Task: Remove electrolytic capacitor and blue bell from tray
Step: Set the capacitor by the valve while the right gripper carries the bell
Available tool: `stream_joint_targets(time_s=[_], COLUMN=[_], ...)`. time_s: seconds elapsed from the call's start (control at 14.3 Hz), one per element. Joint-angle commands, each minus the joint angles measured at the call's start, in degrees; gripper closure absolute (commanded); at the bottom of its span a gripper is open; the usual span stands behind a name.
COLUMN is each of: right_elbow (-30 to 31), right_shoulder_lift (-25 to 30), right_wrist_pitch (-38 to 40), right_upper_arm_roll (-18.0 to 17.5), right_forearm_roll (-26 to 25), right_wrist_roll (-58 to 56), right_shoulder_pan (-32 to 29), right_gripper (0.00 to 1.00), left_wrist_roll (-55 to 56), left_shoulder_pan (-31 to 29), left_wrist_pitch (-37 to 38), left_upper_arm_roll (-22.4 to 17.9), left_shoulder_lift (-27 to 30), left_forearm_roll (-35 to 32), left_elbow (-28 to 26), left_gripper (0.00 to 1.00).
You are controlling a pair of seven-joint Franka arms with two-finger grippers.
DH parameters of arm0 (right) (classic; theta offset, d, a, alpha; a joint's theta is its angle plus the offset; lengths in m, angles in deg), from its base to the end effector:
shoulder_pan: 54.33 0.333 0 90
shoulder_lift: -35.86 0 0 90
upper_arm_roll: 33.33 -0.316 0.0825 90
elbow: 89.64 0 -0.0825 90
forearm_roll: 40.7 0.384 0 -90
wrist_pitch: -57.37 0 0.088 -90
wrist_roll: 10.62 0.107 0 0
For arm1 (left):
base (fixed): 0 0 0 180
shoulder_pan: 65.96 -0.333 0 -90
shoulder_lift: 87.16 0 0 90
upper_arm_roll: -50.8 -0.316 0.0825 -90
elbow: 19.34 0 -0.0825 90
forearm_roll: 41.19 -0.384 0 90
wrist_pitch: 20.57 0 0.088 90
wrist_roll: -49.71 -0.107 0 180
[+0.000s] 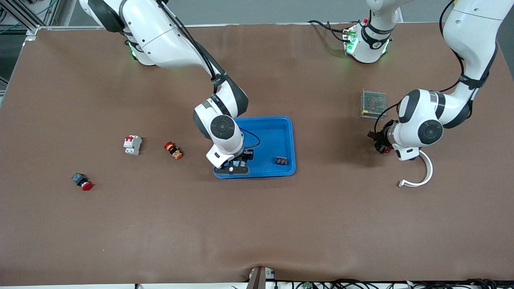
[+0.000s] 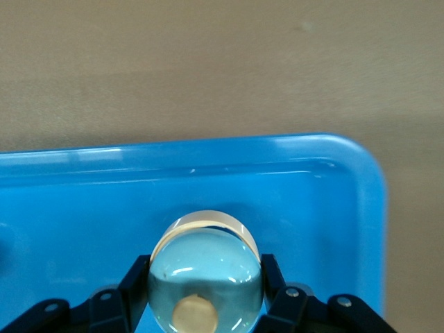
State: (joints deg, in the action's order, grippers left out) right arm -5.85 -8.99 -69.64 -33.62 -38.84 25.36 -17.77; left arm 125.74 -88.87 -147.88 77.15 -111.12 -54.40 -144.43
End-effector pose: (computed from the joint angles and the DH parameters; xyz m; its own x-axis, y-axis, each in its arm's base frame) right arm 0.5741 0.4308 0.2141 0.9992 -0.0060 -0.0403 -0.0063 -1.0000 -0.0065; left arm 0.5202 -0.0317 0.1912 0.4325 0.8928 -0.1262 0.8445 -0.4502 -0.2900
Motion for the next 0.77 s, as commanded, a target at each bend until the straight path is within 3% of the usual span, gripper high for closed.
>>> stream_joint_targets(time_s=[0.0, 0.42, 0.49, 0.56, 0.63, 0.7], right_elbow=[-1.96, -1.96, -1.88, -1.7, -1.79, -1.79], right_shoulder_lift=[3.01, 10.04, 10.66, 11.36, 11.89, 12.42], right_wrist_pitch=[6.67, 15.9, 16.69, 18.1, 19.59, 19.78], right_upper_arm_roll=[-0.5, -0.33, -0.24, -0.15, -0.15, -0.15], right_forearm_roll=[-0.18, -0.71, -0.97, -1.06, -1.06, -1.06], right_wrist_roll=[-5.2, -26.09, -30.57, -35.31, -40.5, -45.77], right_shoulder_pan=[-2.8, -12.19, -13.86, -15.88, -18.6, -21.06], right_gripper=[0.63, 0.63, 0.63, 0.63, 0.63, 0.63], left_wrist_roll=[0.0, 0.0, 0.09, 0.09, 0.09, -0.09], left_shoulder_pan=[-0.47, 0.06, 0.06, -0.03, -0.03, 0.15], left_wrist_pitch=[-0.75, -1.46, -1.46, -1.46, -1.46, -0.93], left_upper_arm_roll=[1.16, 1.16, 1.16, 1.16, 1.16, 1.16], left_shoulder_lift=[1.01, -0.39, -0.74, -0.83, -0.83, -0.83], left_forearm_roll=[-0.85, -0.32, -0.23, -0.23, -0.23, -0.23], left_elbow=[-1.21, -0.95, -0.77, -0.6, -0.42, 0.1], left_gripper=[1.0, 1.0, 0.96, 0.74, 0.44, 0.0])
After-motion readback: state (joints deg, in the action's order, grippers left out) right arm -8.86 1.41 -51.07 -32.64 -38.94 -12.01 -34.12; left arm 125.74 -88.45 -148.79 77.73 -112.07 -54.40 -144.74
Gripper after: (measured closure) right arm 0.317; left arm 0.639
